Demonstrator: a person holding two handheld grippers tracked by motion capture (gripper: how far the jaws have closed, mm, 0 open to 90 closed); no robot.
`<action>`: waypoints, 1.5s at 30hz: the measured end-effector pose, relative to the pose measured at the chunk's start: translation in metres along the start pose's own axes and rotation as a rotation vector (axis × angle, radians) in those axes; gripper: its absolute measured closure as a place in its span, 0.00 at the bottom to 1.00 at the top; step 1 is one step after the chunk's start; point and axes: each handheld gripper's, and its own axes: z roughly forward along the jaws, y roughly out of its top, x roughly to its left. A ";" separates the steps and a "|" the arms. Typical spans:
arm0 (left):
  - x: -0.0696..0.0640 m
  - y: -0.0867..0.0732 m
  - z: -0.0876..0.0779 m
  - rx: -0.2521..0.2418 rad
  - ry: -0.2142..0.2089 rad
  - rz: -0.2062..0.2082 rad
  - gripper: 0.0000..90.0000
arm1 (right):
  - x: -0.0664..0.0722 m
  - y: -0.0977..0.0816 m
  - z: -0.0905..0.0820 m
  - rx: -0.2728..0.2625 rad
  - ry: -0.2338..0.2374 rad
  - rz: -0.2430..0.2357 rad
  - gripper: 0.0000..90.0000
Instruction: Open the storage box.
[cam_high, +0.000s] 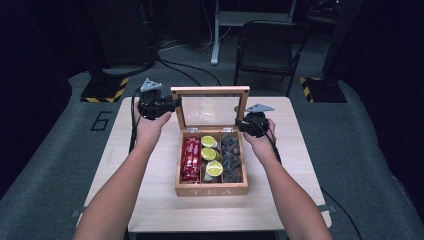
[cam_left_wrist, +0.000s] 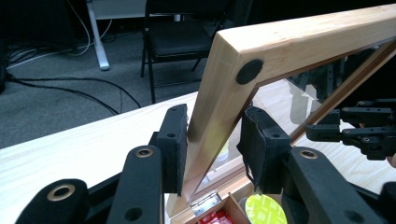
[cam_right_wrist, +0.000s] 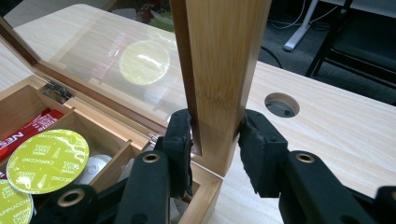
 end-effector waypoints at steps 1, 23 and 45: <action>0.000 0.000 0.000 0.002 0.003 0.001 0.69 | 0.000 0.000 0.000 -0.001 0.001 0.000 0.71; 0.005 -0.007 0.006 0.004 0.002 -0.020 0.54 | -0.005 0.004 0.004 0.012 0.011 0.006 0.71; 0.000 -0.018 -0.007 0.017 -0.045 -0.009 0.46 | -0.007 0.008 0.009 0.025 0.008 0.044 0.72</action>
